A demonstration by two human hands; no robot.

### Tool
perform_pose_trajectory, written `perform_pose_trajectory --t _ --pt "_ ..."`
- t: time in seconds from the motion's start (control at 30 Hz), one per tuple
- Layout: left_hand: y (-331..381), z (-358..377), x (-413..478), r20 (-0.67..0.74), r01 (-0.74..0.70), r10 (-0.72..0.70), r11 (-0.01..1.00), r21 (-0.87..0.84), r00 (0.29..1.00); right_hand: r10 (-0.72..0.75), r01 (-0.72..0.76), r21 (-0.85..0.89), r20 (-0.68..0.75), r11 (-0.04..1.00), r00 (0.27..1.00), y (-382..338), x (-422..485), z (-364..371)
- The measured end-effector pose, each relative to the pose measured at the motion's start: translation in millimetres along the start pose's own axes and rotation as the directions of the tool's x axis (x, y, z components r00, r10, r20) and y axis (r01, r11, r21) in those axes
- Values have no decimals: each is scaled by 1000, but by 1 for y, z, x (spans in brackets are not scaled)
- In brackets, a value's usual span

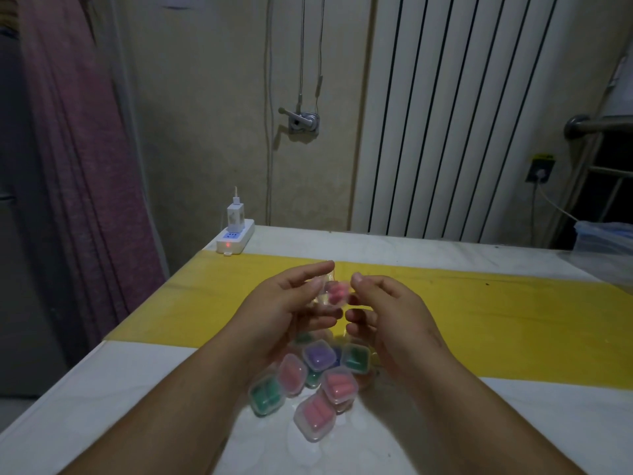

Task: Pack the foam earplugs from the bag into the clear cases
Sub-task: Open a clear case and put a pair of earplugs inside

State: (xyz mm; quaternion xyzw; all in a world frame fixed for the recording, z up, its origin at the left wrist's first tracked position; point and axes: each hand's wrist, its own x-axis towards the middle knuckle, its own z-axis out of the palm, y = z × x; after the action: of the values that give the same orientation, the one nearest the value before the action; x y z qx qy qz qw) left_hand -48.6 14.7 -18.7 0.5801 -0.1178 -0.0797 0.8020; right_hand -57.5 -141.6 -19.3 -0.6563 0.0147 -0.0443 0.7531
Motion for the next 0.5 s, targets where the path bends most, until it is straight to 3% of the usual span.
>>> perform_pose_trajectory --t 0.17,0.3,0.5 --pt "-4 -2 1 -86 -54 75 972 227 993 73 -81 125 63 989 995 -2 -1 6" --pt "-4 -3 0 -74 -104 132 948 300 989 24 -23 -7 97 1000 995 4 -1 3" --pt "-3 -2 5 -122 -107 131 976 191 984 -10 14 -83 42 996 999 0 -2 -2"
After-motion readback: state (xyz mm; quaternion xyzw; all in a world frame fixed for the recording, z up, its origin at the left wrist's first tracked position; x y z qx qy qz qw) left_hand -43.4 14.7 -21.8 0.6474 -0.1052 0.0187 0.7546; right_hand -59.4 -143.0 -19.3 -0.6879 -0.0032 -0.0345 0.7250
